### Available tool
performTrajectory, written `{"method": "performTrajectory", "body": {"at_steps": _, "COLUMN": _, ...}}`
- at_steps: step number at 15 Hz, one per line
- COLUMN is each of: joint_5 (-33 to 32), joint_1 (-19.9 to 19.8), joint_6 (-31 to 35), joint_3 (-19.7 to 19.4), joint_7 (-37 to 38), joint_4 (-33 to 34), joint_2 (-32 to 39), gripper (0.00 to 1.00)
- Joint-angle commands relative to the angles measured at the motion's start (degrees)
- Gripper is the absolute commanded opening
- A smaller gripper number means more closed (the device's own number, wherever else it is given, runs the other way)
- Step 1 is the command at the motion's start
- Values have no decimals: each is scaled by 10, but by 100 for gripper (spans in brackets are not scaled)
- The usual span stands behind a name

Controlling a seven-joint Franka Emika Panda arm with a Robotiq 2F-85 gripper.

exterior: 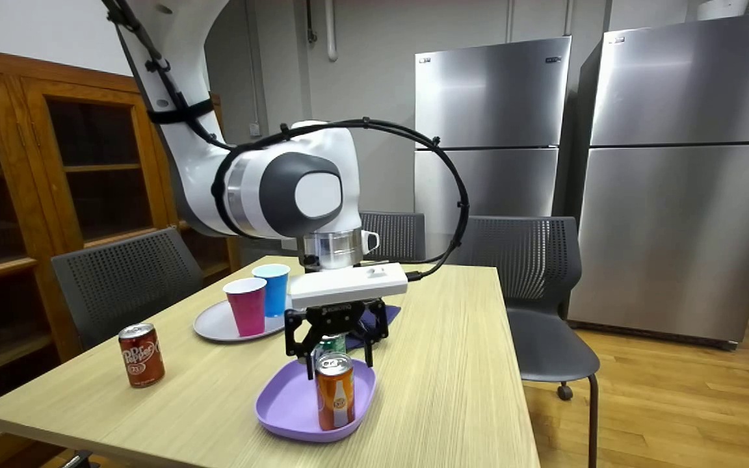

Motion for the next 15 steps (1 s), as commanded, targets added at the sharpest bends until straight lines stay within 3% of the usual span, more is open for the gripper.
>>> {"method": "performTrajectory", "body": {"at_steps": 1, "joint_5": -25, "joint_1": 0, "joint_6": -43, "joint_3": -8, "joint_7": 15, "joint_4": 8, "joint_2": -41, "gripper": 100}}
{"method": "performTrajectory", "body": {"at_steps": 5, "joint_5": -10, "joint_1": 0, "joint_6": -100, "joint_3": -9, "joint_7": 4, "joint_4": 22, "joint_2": -81, "gripper": 100}}
{"method": "performTrajectory", "body": {"at_steps": 15, "joint_5": -16, "joint_1": 48, "joint_6": -151, "joint_3": -5, "joint_7": 116, "joint_4": 19, "joint_2": -146, "gripper": 100}}
